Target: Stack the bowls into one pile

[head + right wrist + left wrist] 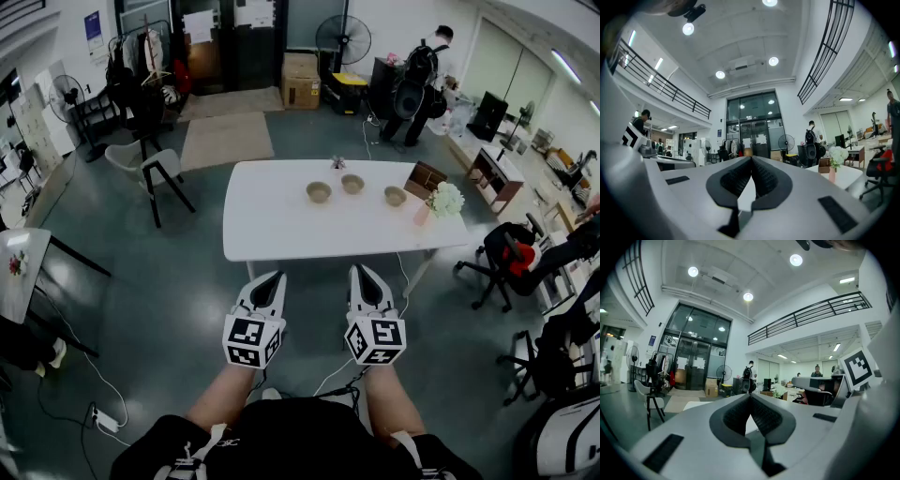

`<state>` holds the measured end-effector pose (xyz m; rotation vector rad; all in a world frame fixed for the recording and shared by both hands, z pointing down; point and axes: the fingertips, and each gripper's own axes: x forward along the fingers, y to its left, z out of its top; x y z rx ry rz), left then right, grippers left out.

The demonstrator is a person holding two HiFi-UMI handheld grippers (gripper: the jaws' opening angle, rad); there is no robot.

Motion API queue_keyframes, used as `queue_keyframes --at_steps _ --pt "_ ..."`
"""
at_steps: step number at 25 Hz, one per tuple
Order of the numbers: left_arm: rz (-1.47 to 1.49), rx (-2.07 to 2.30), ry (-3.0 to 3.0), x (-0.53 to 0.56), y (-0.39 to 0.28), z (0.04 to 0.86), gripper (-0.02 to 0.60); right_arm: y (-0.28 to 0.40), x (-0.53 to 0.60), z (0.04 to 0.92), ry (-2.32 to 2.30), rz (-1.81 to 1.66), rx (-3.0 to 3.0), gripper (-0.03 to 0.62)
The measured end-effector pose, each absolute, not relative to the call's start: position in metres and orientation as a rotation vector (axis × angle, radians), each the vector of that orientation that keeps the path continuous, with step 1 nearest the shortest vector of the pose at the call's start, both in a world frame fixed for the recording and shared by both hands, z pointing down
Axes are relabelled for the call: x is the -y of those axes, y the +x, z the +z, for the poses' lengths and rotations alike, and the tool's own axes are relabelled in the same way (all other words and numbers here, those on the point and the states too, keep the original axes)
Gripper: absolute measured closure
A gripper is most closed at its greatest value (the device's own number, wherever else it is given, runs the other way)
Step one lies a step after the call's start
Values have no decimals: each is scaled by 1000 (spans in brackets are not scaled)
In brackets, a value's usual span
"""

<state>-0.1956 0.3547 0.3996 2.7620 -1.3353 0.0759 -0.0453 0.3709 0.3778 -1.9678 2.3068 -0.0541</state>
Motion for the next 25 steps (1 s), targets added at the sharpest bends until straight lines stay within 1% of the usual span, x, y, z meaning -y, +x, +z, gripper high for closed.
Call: queue_keyframes --at_steps 12,25 --pt "89 1317 2764 -354 -211 400 569 -66 -365 378 -1960 -74 -2299 579" --pt "97 1261 2777 -312 -266 414 569 -122 -330 391 -2012 -78 -2282 579"
